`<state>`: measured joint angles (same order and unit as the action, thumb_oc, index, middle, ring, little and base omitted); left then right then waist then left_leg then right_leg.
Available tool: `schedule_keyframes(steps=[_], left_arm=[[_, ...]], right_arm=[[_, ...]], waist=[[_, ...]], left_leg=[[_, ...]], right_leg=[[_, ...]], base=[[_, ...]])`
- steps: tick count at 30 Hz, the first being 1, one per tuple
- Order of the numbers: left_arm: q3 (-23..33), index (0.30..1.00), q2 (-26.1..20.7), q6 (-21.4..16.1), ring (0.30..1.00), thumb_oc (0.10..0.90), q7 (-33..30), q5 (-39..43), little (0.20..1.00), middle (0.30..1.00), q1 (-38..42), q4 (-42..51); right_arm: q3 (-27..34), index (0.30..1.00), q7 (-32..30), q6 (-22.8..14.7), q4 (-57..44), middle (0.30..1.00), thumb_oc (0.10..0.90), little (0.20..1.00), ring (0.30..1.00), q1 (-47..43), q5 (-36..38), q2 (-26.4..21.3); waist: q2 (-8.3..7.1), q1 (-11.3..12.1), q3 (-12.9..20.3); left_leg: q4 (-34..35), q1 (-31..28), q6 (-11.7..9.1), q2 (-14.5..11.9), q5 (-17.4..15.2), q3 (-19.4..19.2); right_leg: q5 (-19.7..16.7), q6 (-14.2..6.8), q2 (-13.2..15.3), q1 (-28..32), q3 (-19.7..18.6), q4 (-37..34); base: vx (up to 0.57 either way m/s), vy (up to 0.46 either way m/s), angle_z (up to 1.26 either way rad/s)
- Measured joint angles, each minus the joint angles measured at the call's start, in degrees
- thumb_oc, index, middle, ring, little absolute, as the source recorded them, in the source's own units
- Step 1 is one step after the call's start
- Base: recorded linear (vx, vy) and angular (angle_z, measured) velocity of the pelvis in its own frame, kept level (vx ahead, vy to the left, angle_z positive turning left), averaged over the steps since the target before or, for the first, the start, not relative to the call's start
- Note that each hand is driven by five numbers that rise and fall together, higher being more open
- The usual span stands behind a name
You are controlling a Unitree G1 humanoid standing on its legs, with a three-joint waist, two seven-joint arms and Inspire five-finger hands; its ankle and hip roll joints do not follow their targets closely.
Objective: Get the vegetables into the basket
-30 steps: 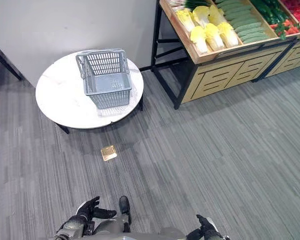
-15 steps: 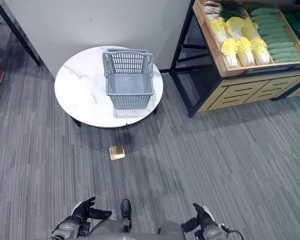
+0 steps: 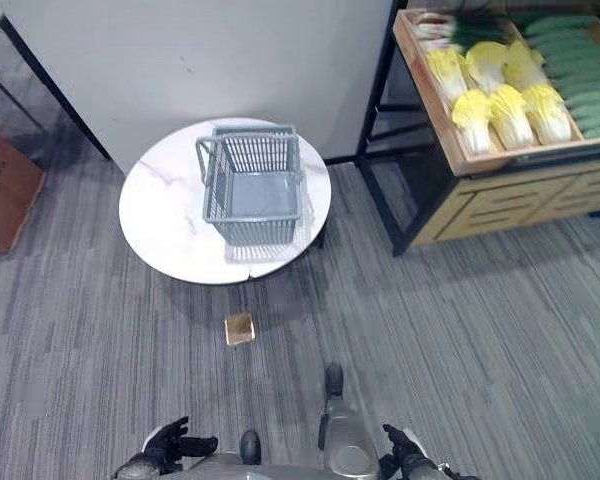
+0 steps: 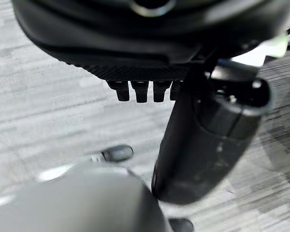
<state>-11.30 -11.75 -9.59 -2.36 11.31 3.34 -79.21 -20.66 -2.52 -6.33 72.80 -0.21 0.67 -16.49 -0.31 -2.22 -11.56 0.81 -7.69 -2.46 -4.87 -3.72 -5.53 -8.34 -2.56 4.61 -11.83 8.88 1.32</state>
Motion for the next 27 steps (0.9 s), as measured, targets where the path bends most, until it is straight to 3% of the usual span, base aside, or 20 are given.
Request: schedule_keyframes(steps=[1, 3, 5, 6, 7, 8, 11, 12, 13, 14, 16, 18, 20, 21, 22, 24, 26, 27], left_arm=[[0.1, 1.0, 0.0, -0.1, 1.0, 0.9, 0.1, 0.0, 1.0, 1.0, 0.0, 0.0], [0.1, 1.0, -0.2, -0.7, 1.0, 0.9, 0.0, 0.0, 1.0, 1.0, 0.8, 0.2], [0.2, 1.0, -0.2, -0.9, 1.0, 0.9, 0.1, 0.1, 1.0, 1.0, 1.7, 0.2], [0.8, 1.0, -0.4, -0.9, 1.0, 0.9, 0.1, 1.2, 1.0, 1.0, 3.0, 0.4], [0.9, 1.0, -0.4, -0.8, 1.0, 0.9, 0.2, 1.2, 1.0, 1.0, 3.4, 0.5], [0.8, 1.0, -0.5, -0.8, 1.0, 0.9, 0.2, 1.2, 1.0, 1.0, 3.5, 0.9], [0.4, 1.0, -0.4, -0.8, 1.0, 0.9, 0.2, 1.2, 1.0, 1.0, 3.9, 2.1], [-0.1, 1.0, -0.5, -0.7, 1.0, 0.9, 0.1, 1.2, 1.0, 1.0, 4.0, 2.1], [-0.3, 1.0, -0.5, -0.8, 1.0, 0.9, 0.0, 1.1, 1.0, 1.0, 3.8, 2.1], [-0.3, 1.0, -0.7, -0.7, 1.0, 0.9, 0.0, 1.2, 1.0, 1.0, 3.7, 2.1], [-0.4, 1.0, -0.8, -0.6, 1.0, 0.9, -0.3, 1.1, 1.0, 1.0, 3.7, 2.0], [-0.3, 1.0, -0.7, -0.6, 1.0, 0.9, -0.3, 1.1, 1.0, 1.0, 3.6, 2.0], [-0.4, 1.0, -0.5, -0.6, 1.0, 0.9, -0.3, 0.9, 1.0, 1.0, 2.8, 2.0], [-0.5, 1.0, 0.3, -0.6, 1.0, 0.9, -0.3, 0.4, 1.0, 1.0, 1.8, 2.1], [-0.5, 1.0, 1.2, -0.6, 1.0, 0.9, -0.2, 0.1, 1.0, 1.0, 1.2, 2.0], [-0.5, 1.0, 0.1, -0.6, 1.0, 0.9, -0.4, -0.3, 1.0, 1.0, 1.1, 1.6], [-1.1, 1.0, -0.9, -0.4, 1.0, 0.9, -0.8, -0.9, 1.0, 1.0, 1.1, 1.6], [-1.7, 1.0, -1.2, -0.4, 1.0, 0.9, -0.9, -1.3, 1.0, 1.0, 1.1, 1.6]], right_arm=[[0.0, 1.0, 0.0, 0.0, -0.1, 1.0, 0.9, 1.0, 1.0, -0.1, -0.3, -0.5], [0.1, 1.0, -0.2, -0.6, -0.3, 1.0, 0.9, 1.0, 1.0, -0.8, -0.3, -2.0], [0.7, 1.0, -0.2, -1.0, -0.9, 1.0, 0.9, 1.0, 1.0, -2.0, -0.2, -3.1], [0.6, 1.0, -0.4, -1.4, -1.1, 1.0, 0.9, 1.0, 1.0, -2.5, -0.2, -3.6], [0.5, 1.0, -0.5, -1.5, -0.8, 1.0, 0.9, 1.0, 1.0, -2.5, -0.1, -3.6], [0.6, 1.0, -0.8, -1.6, -0.5, 1.0, 0.9, 1.0, 1.0, -2.6, 0.0, -3.6], [0.9, 1.0, -1.5, -1.9, 0.3, 1.0, 0.9, 1.0, 1.0, -2.5, 0.5, -3.4], [1.3, 1.0, -1.3, -1.7, 1.6, 1.0, 0.9, 1.0, 1.0, -2.4, 0.4, -2.8], [1.3, 1.0, -1.4, -1.6, 2.3, 1.0, 0.9, 1.0, 1.0, -2.4, 0.4, -2.5], [1.3, 1.0, -1.4, -1.5, 2.4, 1.0, 0.9, 1.0, 1.0, -2.2, 0.4, -2.4], [1.4, 1.0, -2.1, -1.5, 2.7, 1.0, 0.9, 1.0, 1.0, -1.2, 0.4, -2.3], [2.2, 1.0, -2.3, -0.8, 4.4, 1.0, 0.9, 1.0, 1.0, -0.5, 0.4, -2.4], [3.3, 1.0, -2.3, -0.6, 4.3, 1.0, 0.9, 1.0, 1.0, 0.6, 0.4, -2.7], [4.5, 1.0, -2.2, -0.9, 4.1, 1.0, 0.9, 1.0, 1.0, 2.1, 0.3, -3.8], [5.9, 1.0, -2.3, -1.2, 3.8, 1.0, 0.9, 1.0, 1.0, 3.3, 0.3, -4.7], [6.5, 1.0, -2.4, -0.9, 4.3, 1.0, 0.9, 1.0, 1.0, 4.2, 0.3, -3.2], [6.2, 1.0, -2.2, -0.6, 4.3, 1.0, 0.9, 1.0, 1.0, 4.2, 0.2, -1.5], [6.0, 1.0, -2.1, -0.6, 4.2, 1.0, 0.9, 1.0, 1.0, 4.1, 0.2, -0.7]], waist=[[-0.07, 0.1, 0.1], [-0.32, 0.1, 0.2], [-0.38, 0.2, 0.3], [-0.99, 1.0, 0.0], [-1.78, 1.3, -0.5], [-1.88, 1.4, -0.5], [-2.17, 1.1, -0.5], [-2.04, 1.3, -0.4], [-1.81, 1.3, -0.3], [-1.65, 1.3, -0.3], [-0.9, 1.3, 0.1], [-0.22, 1.5, 0.1], [0.3, 1.4, 0.3], [1.95, 1.2, 1.1], [3.41, 1.0, 1.6], [0.74, 1.3, 2.9], [-0.41, 1.4, 2.9], [-0.59, 1.5, 2.9]], left_leg=[[-3.4, 1.0, -0.3, -0.7, 0.2, 0.2], [-13.6, 5.3, -2.7, -1.3, 0.1, 0.2], [-21.5, 9.4, -6.4, -2.0, 2.3, 2.1], [-29.3, 12.9, -9.8, -2.0, 5.0, 3.4], [-30.7, 13.3, -10.1, -2.2, 5.2, 3.3], [-30.8, 13.7, -9.8, -2.4, 5.0, 2.7], [-21.4, 15.2, -8.4, -3.9, 5.2, -3.4], [-13.1, 14.7, -7.3, -5.6, 6.4, -6.3], [-6.8, 13.8, -7.4, -6.8, 7.9, -7.7], [-3.1, 13.7, -7.0, -8.3, 9.1, -8.2], [2.3, 13.8, -8.6, -11.6, 13.3, -8.0], [4.6, 12.6, -8.9, -13.3, 14.7, -7.5], [4.5, 10.7, -8.8, -12.5, 14.7, -9.5], [3.0, 9.9, -7.4, -11.5, 15.4, -9.8], [2.3, 9.6, -4.4, -10.8, 13.1, -10.7], [3.6, 8.5, -2.1, -5.0, 11.9, -12.7], [4.2, 8.6, 0.4, -1.1, 11.2, -14.1], [4.2, 8.5, 1.0, -0.4, 10.9, -14.3]], right_leg=[[0.0, 0.2, -0.5, 1.3, 0.7, -0.4], [0.5, 3.0, -0.7, 2.8, 1.5, -0.3], [1.9, 4.0, -1.0, 3.7, 1.7, -0.2], [2.9, 5.4, -0.7, 5.5, 2.3, -0.5], [3.1, 5.7, -0.7, 6.6, 2.6, -0.8], [3.4, 6.1, -0.6, 7.7, 3.0, -1.4], [5.0, 6.7, -1.0, 10.4, 4.7, -3.2], [5.5, 5.4, -1.8, 11.2, 5.4, -4.1], [5.6, 5.2, -2.7, 11.4, 5.6, -4.3], [5.7, 5.4, -3.3, 11.6, 5.8, -4.2], [6.6, 4.3, -4.5, 12.2, 5.4, -4.2], [7.3, 2.9, -4.2, 14.2, 3.7, -4.2], [7.3, 1.9, -3.0, 15.8, 3.1, -4.2], [8.1, 0.4, -2.6, 16.0, 2.4, -3.2], [8.9, -0.6, -1.8, 16.2, 2.1, -1.9], [10.4, -2.5, 4.0, 13.5, -0.7, 2.2], [10.3, -3.2, 8.0, 11.6, -1.8, 4.1], [9.9, -3.5, 8.9, 11.2, -2.4, 4.7]], base=[[0.14, -0.228, 0.44], [0.11, -0.207, 0.15], [0.16, -0.212, 0.09], [0.16, -0.14, 0.14], [0.14, -0.085, 0.17], [0.11, -0.014, 0.26], [0.18, 0.069, 0.31], [0.2, 0.177, 0.24], [0.2, 0.188, 0.07], [0.21, 0.198, -0.12], [0.28, 0.271, -0.16], [0.28, 0.304, -0.26], [0.17, 0.332, -0.29], [0.18, 0.431, -0.25], [0.08, 0.277, -0.11], [0.07, 0.293, -0.1], [0.03, 0.223, -0.12], [0.04, 0.235, -0.05]])
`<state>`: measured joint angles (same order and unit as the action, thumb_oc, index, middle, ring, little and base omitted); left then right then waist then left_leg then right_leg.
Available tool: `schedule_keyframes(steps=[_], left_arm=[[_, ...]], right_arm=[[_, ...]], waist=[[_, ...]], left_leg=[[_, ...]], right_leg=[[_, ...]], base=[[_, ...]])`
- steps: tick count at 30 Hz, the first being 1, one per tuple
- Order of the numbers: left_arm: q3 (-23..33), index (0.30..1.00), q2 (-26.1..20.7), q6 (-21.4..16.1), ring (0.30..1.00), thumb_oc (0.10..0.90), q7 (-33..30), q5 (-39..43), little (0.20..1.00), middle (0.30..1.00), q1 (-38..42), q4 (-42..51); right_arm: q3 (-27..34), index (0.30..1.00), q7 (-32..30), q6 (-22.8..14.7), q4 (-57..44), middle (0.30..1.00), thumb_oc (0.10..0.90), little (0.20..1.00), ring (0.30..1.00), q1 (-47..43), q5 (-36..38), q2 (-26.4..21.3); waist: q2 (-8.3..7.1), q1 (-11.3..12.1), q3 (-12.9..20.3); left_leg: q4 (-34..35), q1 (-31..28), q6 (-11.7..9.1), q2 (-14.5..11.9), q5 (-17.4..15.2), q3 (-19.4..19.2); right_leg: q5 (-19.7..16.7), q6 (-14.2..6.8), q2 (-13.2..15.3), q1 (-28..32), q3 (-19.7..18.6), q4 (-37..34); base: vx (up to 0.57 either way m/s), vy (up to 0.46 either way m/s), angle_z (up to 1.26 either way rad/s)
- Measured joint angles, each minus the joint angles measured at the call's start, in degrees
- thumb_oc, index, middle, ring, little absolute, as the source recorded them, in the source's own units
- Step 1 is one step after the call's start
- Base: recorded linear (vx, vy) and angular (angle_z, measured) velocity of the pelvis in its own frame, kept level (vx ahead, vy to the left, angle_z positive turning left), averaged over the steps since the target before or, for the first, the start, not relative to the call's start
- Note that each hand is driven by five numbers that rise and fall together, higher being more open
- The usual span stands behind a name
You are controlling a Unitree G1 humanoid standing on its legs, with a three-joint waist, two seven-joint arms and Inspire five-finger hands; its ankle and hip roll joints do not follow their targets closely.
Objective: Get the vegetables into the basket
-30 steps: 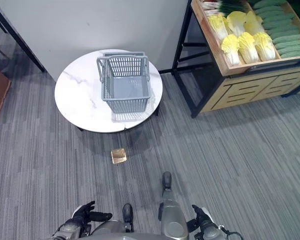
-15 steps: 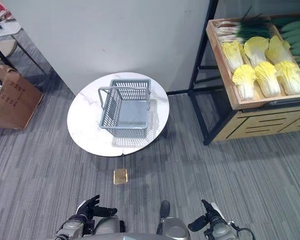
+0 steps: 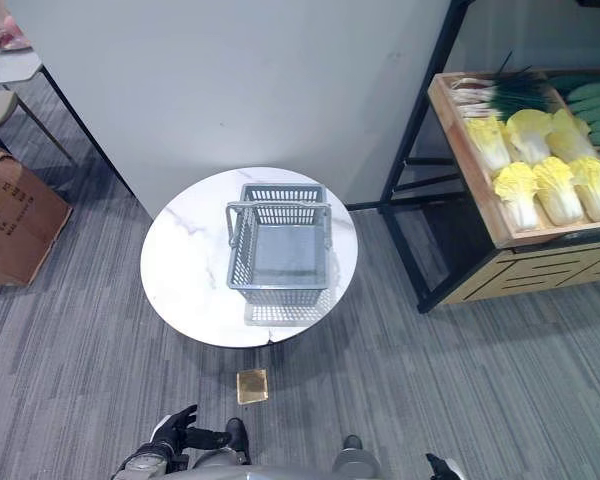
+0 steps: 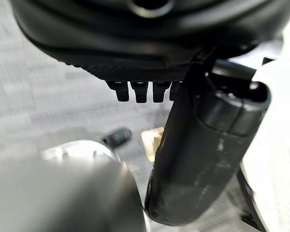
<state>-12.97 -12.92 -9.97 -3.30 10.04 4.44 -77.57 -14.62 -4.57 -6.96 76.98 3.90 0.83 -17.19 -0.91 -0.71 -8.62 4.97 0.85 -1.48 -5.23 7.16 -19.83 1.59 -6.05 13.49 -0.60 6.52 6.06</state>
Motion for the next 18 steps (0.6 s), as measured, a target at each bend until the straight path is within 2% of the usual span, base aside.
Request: schedule_keyframes(steps=[2, 4, 8, 11, 12, 15, 17, 18], left_arm=[[-0.7, 1.0, -0.9, 0.0, 1.0, 0.9, -0.2, -0.1, 1.0, 1.0, 0.1, 0.1], [-0.8, 1.0, -1.2, 0.0, 1.0, 0.9, -0.3, -0.1, 1.0, 1.0, 0.1, 0.4], [-0.8, 1.0, -1.6, 0.0, 1.0, 0.9, -0.1, -0.1, 1.0, 1.0, -0.2, 0.2], [-0.9, 1.0, -1.6, 0.1, 1.0, 0.9, 0.4, -0.1, 1.0, 1.0, -0.2, 0.1], [-0.9, 1.0, -1.8, 0.1, 1.0, 0.9, 0.5, -0.1, 1.0, 1.0, -0.3, 0.1], [-0.8, 1.0, -2.6, 0.1, 1.0, 0.9, 0.7, -0.1, 1.0, 1.0, -0.4, 0.1], [-0.4, 1.0, -2.6, 0.1, 1.0, 0.9, 0.7, -0.1, 1.0, 1.0, -0.4, -0.3], [-0.1, 1.0, -2.4, 0.1, 1.0, 0.9, 0.7, -0.1, 1.0, 1.0, -0.5, -0.6]], right_arm=[[-1.9, 1.0, -0.1, 0.2, 0.3, 1.0, 0.9, 1.0, 1.0, -0.6, -1.0, 1.2], [-2.4, 1.0, -0.1, 0.9, 0.8, 1.0, 0.9, 1.0, 1.0, -1.4, -1.1, 1.2], [-2.7, 1.0, -0.1, 1.1, 0.1, 1.0, 0.9, 1.0, 1.0, -2.0, -1.1, 1.4], [-2.7, 1.0, -0.1, 1.0, -1.0, 1.0, 0.9, 1.0, 1.0, -2.2, -1.0, 1.4], [-3.2, 1.0, 0.0, 1.0, -1.1, 1.0, 0.9, 1.0, 1.0, -2.0, -1.0, 1.5], [-3.9, 1.0, 0.1, 1.0, -1.1, 1.0, 0.9, 1.0, 1.0, -2.3, -1.0, 2.0], [-4.0, 1.0, 0.3, 0.9, -1.5, 1.0, 0.9, 1.0, 1.0, -2.0, -1.0, 2.2], [-4.0, 1.0, 0.4, 1.0, -1.8, 1.0, 0.9, 1.0, 1.0, -1.6, -1.0, 2.3]], waist=[[-0.62, 0.6, 0.1], [-1.36, 1.6, 0.0], [-2.42, 1.5, -0.2], [-2.32, 1.3, -0.7], [-2.43, 1.4, -0.6], [-3.58, 1.5, -0.3], [-4.32, 0.7, -0.1], [-4.1, 0.3, -0.2]], left_leg=[[0.0, 0.0, 1.2, 1.5, -1.0, -0.4], [0.0, -0.3, 1.4, 2.4, -2.1, -1.2], [0.4, -2.1, 2.2, 2.6, -4.1, -3.0], [0.5, -3.1, 2.9, 2.2, -4.4, -2.9], [0.5, -3.2, 3.0, 2.2, -4.5, -2.9], [0.5, -2.7, 3.5, 2.1, -4.0, -2.5], [0.4, -3.1, 2.1, 2.2, -3.9, -0.7], [0.4, -3.5, 1.3, 1.9, -3.6, 0.6]], right_leg=[[-1.3, -1.4, 1.0, -1.3, -1.0, 1.4], [-2.0, -2.4, 1.8, -2.0, -1.5, 2.1], [-3.5, -3.2, 2.2, -3.8, -1.8, 6.9], [-3.0, -3.8, 2.5, -7.5, -2.5, 13.4], [-2.4, -4.0, 2.5, -7.5, -2.4, 12.2], [-3.4, -4.0, 1.8, -7.0, 0.5, -0.8], [-4.7, -3.7, 1.1, -6.1, -0.2, -5.8], [-7.8, -3.6, 0.5, -4.6, -0.5, -6.2]], base=[[0.06, 0.204, -0.1], [0.06, 0.175, -0.22], [0.05, 0.126, -0.2], [0.08, 0.025, -0.09], [0.1, -0.044, 0.0], [0.1, -0.106, 0.07], [0.09, -0.157, 0.44], [0.08, -0.173, 0.59]])
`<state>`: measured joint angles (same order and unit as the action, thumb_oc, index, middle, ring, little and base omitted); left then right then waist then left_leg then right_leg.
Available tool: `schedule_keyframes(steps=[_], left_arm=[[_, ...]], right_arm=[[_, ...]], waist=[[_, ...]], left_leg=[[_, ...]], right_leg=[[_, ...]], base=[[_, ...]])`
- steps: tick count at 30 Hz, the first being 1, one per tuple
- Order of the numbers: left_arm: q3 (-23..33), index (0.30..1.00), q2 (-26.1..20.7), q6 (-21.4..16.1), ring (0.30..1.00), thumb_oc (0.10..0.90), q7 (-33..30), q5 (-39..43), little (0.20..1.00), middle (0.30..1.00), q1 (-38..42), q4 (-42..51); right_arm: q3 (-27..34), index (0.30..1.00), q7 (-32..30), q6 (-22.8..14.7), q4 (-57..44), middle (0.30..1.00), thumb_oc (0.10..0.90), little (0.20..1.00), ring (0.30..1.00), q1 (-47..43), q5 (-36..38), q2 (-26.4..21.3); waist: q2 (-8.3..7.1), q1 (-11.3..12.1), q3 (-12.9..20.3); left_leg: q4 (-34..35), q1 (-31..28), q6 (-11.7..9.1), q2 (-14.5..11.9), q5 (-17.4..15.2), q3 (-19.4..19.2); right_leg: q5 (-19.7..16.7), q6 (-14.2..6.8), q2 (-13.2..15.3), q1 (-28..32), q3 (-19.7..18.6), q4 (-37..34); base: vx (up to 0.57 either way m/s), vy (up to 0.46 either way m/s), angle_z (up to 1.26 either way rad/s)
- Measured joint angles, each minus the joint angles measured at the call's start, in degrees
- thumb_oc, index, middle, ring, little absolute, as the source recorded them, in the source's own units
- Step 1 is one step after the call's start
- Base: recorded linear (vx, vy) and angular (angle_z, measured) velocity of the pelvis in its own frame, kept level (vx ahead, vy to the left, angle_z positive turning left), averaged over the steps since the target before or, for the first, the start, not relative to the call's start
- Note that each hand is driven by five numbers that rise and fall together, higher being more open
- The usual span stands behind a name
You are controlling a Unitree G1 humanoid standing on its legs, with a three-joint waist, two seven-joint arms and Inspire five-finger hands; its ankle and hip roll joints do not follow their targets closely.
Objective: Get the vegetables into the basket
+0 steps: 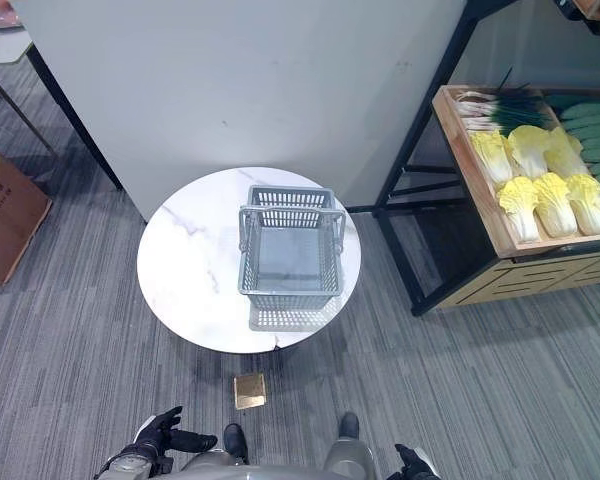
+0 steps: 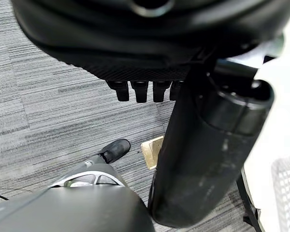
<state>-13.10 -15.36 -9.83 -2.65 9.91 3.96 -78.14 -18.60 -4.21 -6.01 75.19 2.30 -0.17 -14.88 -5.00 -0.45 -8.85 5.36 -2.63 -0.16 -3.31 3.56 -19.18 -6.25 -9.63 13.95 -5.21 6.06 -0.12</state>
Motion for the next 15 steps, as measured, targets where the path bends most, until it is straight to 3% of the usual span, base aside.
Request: schedule_keyframes(steps=[2, 3, 6, 13, 15], left_arm=[[0.6, 1.0, 1.3, -0.1, 1.0, 0.9, 0.0, 0.2, 1.0, 1.0, -0.9, 0.2], [0.9, 1.0, 2.0, -0.5, 1.0, 0.9, 0.0, 0.1, 1.0, 1.0, -1.0, 0.5], [1.4, 1.0, 3.2, -0.4, 1.0, 0.9, 0.4, 0.1, 1.0, 1.0, -0.9, 0.5], [1.5, 1.0, 5.2, -0.4, 1.0, 0.9, 0.4, 0.2, 1.0, 1.0, -1.6, 0.6], [1.8, 1.0, 5.3, -0.4, 1.0, 0.9, 0.4, 0.3, 1.0, 1.0, -2.1, 0.6]], right_arm=[[-0.5, 1.0, 0.0, 0.2, 0.2, 1.0, 0.9, 1.0, 1.0, 0.2, -0.3, -0.5], [-0.5, 1.0, 0.2, 0.3, 0.3, 1.0, 0.9, 1.0, 1.0, 0.4, -0.6, -1.4], [-0.3, 1.0, 0.2, -1.0, -1.3, 1.0, 0.9, 1.0, 1.0, -0.3, -0.6, -3.9], [1.7, 1.0, 0.0, -1.0, 0.4, 1.0, 0.9, 1.0, 1.0, 0.1, 0.0, -5.2], [3.2, 1.0, -0.5, -1.2, -0.1, 1.0, 0.9, 1.0, 1.0, 0.3, 0.4, -5.3]], waist=[[2.03, 0.8, -0.2], [3.26, 1.3, 0.0], [4.64, 1.1, 0.7], [8.09, 1.2, 2.1], [8.25, 1.1, 2.2]], left_leg=[[-0.4, -1.0, -2.5, -2.5, 1.0, 0.6], [-0.8, -1.0, -2.8, -4.0, 1.1, 1.0], [-2.8, 0.1, -4.2, -7.9, 1.7, 2.5], [-2.1, 0.9, -6.3, -8.6, 1.7, 4.0], [-1.6, 0.2, -6.0, -8.1, 1.2, 3.9]], right_leg=[[-0.4, 1.0, -2.9, 1.8, 0.9, -0.5], [-0.1, 1.8, -4.4, 2.4, 1.5, -0.9], [0.8, 3.8, -8.0, 4.3, 3.8, -2.8], [0.9, 4.3, -8.6, 4.7, 5.7, -3.3], [0.9, 4.3, -8.1, 5.0, 5.5, -3.3]], base=[[0.06, -0.158, 0.23], [0.08, -0.26, 0.04], [0.05, -0.293, 0.19], [0.04, -0.062, 0.15], [0.03, 0.017, -0.03]])
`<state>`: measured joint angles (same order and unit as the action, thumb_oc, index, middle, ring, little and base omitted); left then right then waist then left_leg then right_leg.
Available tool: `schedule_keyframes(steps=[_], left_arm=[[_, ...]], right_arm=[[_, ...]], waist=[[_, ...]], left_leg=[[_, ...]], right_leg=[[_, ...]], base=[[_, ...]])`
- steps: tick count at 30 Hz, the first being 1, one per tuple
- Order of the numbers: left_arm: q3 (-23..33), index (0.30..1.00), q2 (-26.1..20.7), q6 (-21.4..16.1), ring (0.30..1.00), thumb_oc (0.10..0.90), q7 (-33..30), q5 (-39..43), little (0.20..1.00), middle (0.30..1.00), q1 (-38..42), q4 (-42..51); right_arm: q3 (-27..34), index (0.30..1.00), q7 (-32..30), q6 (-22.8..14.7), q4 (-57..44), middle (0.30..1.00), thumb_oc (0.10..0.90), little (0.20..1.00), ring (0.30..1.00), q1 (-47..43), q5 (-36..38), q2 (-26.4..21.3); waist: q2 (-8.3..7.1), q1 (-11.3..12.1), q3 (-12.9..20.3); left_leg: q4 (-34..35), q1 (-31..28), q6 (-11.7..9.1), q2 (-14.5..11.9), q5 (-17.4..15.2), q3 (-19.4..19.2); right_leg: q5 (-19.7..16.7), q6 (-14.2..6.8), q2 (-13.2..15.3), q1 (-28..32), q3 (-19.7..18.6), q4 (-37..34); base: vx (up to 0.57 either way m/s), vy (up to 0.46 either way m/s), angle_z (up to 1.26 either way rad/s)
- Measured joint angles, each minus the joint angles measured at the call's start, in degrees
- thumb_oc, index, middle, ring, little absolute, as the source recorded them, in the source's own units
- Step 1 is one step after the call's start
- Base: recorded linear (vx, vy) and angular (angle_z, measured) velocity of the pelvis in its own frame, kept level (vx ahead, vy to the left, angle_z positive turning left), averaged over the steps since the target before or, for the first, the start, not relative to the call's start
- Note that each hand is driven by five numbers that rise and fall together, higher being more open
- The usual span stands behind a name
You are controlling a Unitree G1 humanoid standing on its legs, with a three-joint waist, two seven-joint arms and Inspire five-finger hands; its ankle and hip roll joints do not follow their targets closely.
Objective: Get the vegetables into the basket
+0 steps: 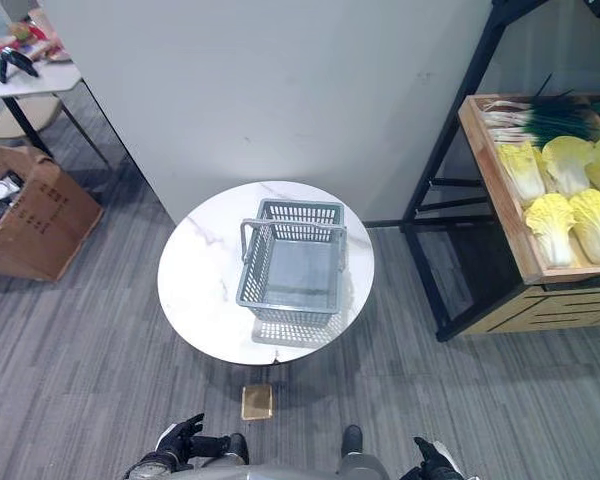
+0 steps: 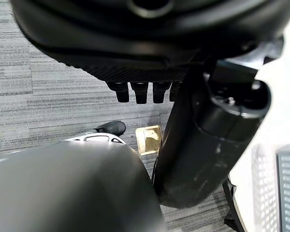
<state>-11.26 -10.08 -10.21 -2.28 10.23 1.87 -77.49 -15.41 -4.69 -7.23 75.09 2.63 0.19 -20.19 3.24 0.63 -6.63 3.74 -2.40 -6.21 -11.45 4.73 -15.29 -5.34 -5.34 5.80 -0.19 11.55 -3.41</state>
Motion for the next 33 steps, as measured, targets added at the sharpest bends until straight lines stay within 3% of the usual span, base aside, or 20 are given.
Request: schedule_keyframes(steps=[3, 7, 8, 11, 13, 17, 22, 24, 27, 33], left_arm=[[2.5, 1.0, 0.4, -0.1, 1.0, 0.9, -0.1, 1.5, 1.0, 1.0, -1.4, -0.3], [3.6, 1.0, 0.5, 0.1, 1.0, 0.9, 0.1, 2.2, 1.0, 1.0, -2.7, -0.3], [3.7, 1.0, 0.5, 0.0, 1.0, 0.9, 0.2, 2.2, 1.0, 1.0, -3.4, 0.3], [4.6, 1.0, 0.0, 0.0, 1.0, 0.9, 0.2, 2.2, 1.0, 1.0, -3.9, 0.2], [4.6, 1.0, -0.5, 0.0, 1.0, 0.9, 0.1, 2.2, 1.0, 1.0, -4.1, 0.2], [4.6, 1.0, -0.9, -0.1, 1.0, 0.9, 0.1, 2.2, 1.0, 1.0, -3.8, 0.4], [3.5, 1.0, -0.9, 0.0, 1.0, 0.9, -0.2, 2.1, 1.0, 1.0, -2.9, 0.8], [3.0, 1.0, -0.8, -0.1, 1.0, 0.9, -0.3, 2.1, 1.0, 1.0, -2.6, 1.2], [2.9, 1.0, -0.8, 0.0, 1.0, 0.9, -0.4, 2.1, 1.0, 1.0, -1.7, 1.3], [2.9, 1.0, -0.8, 0.0, 1.0, 0.9, -1.1, 2.2, 1.0, 1.0, -0.5, 2.6]], right_arm=[[3.3, 1.0, -1.9, 0.4, -5.0, 1.0, 0.9, 1.0, 1.0, 1.2, 0.1, -1.4], [2.6, 1.0, -2.9, 1.4, -26.0, 1.0, 0.9, 1.0, 1.0, 4.8, -6.3, -12.5], [2.8, 1.0, -3.1, 1.4, -36.6, 1.0, 0.9, 1.0, 1.0, 7.3, -9.7, -17.5], [7.0, 1.0, -4.1, -0.2, -50.7, 1.0, 0.9, 1.0, 1.0, 7.0, -15.4, -23.4], [8.5, 1.0, -4.7, -1.0, -57.6, 1.0, 0.9, 1.0, 1.0, 4.6, -16.6, -23.8], [5.6, 1.0, -4.6, -3.9, -63.4, 1.0, 0.9, 1.0, 1.0, -2.1, -18.5, -23.7], [-4.8, 1.0, -3.8, -3.1, -62.4, 1.0, 0.9, 1.0, 1.0, -14.1, -17.0, -20.7], [-7.0, 1.0, -3.4, -3.8, -62.5, 1.0, 0.9, 1.0, 1.0, -17.2, -14.6, -19.4], [-9.4, 1.0, -3.3, -3.3, -60.4, 1.0, 0.9, 1.0, 1.0, -23.1, -9.8, -14.5], [-14.7, 1.0, -3.6, -2.4, -52.6, 1.0, 0.9, 1.0, 1.0, -34.8, -8.1, -12.3]], waist=[[-0.55, -0.4, 0.1], [-0.81, -2.0, 1.2], [-0.81, -2.3, 1.2], [-1.89, -2.7, 1.6], [-2.98, -2.6, 2.2], [-3.39, -0.4, 2.7], [-3.59, 1.8, 2.8], [-3.65, 4.1, 2.8], [-3.7, 5.3, 2.6], [-3.87, 7.3, 0.1]], left_leg=[[0.5, -0.8, 0.2, 0.5, -0.4, -1.2], [1.3, -1.7, 0.5, 1.7, -0.1, -2.9], [1.3, -1.8, 0.6, 2.1, -0.2, -3.1], [1.3, -2.6, 0.7, 2.5, -0.1, -3.4], [1.6, -2.8, 0.6, 2.3, -0.3, -3.4], [1.6, -2.3, 0.7, 2.2, -0.4, -2.4], [1.5, -1.4, 0.9, 2.6, 0.2, -1.3], [1.3, -1.1, 1.0, 2.9, 0.5, -0.6], [1.3, -0.6, 1.1, 2.9, 0.7, 0.2], [1.3, 0.2, 1.0, 2.8, 0.9, 1.0]], right_leg=[[-0.2, -0.3, 0.5, -0.3, -1.2, 0.2], [-1.1, -1.6, 1.3, -0.6, -2.7, -0.2], [-1.5, -1.7, 1.6, -0.5, -3.1, -0.7], [-2.4, -1.3, 1.7, 0.5, -3.3, -1.5], [-2.1, -1.5, 1.7, 0.9, -3.2, -1.5], [-1.9, -1.8, 1.9, 1.2, -2.2, -1.6], [-1.9, -1.8, 2.3, 1.1, -0.9, -1.5], [-2.1, -1.5, 2.3, 1.2, 0.0, -1.5], [-2.1, -1.5, 2.3, 1.2, 0.6, -1.5], [-2.0, -1.5, 2.3, 1.0, 1.5, -1.5]], base=[[0.0, 0.034, -0.19], [-0.01, 0.047, -0.19], [-0.01, 0.029, -0.08], [0.0, 0.013, -0.03], [0.0, 0.0, 0.0], [0.0, -0.004, 0.1], [0.01, -0.009, 0.16], [0.0, -0.015, 0.19], [-0.01, -0.015, 0.12], [-0.01, -0.016, 0.09]])
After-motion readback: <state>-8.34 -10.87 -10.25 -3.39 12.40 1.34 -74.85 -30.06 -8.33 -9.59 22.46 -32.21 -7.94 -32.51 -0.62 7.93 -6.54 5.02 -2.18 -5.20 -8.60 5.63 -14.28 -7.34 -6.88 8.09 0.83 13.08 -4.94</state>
